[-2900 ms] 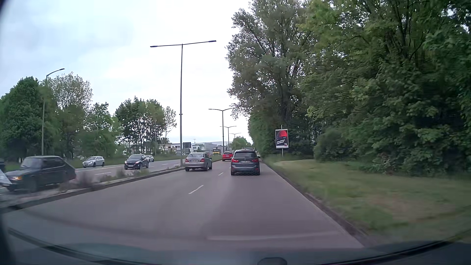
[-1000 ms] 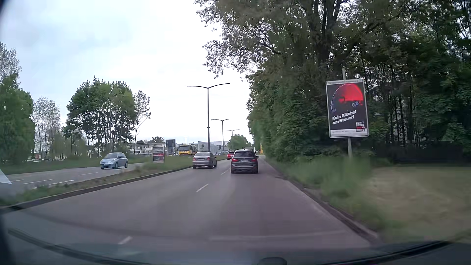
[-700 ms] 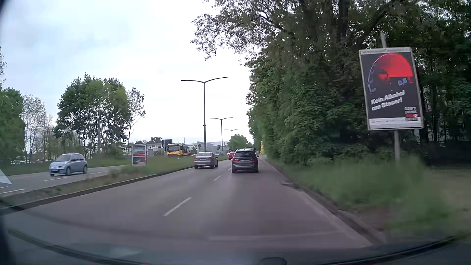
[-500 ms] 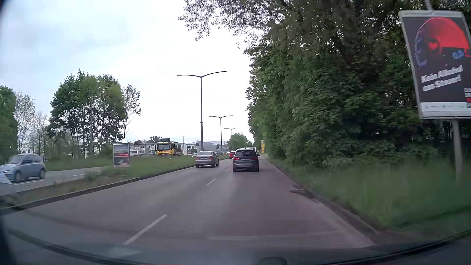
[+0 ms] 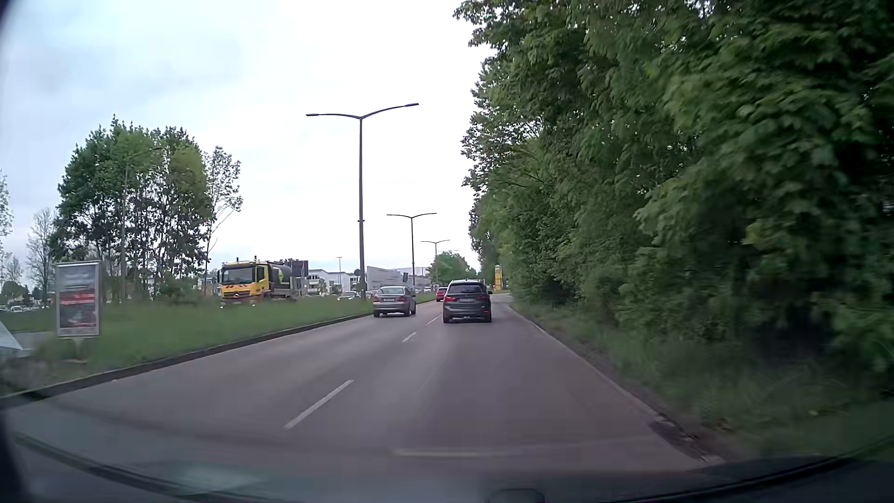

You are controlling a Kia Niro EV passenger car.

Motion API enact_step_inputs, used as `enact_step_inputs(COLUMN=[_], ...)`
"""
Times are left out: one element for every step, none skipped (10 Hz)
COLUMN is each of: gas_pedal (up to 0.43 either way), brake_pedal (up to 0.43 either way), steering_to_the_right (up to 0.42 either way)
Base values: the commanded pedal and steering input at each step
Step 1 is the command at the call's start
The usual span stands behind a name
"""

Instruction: Follow the waypoints while adhering to traffic rules and regulations

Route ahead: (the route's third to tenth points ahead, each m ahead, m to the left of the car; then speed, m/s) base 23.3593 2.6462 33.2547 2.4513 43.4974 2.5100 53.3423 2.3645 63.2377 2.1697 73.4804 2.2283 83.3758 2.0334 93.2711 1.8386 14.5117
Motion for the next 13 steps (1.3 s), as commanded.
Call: enact_step_inputs(gas_pedal=[0.24, 0.24, 0.248, 0.26, 0.26, 0.26, 0.26, 0.26, 0.26, 0.26, 0.26, 0.26, 0.26], brake_pedal=[0.0, 0.0, 0.0, 0.0, 0.0, 0.0, 0.0, 0.0, 0.0, 0.0, 0.0, 0.0, 0.0], steering_to_the_right=[0.003, 0.003, 0.003, 0.003, 0.003, 0.003, 0.003, 0.003, 0.003, 0.003, 0.003, 0.002, 0.002])
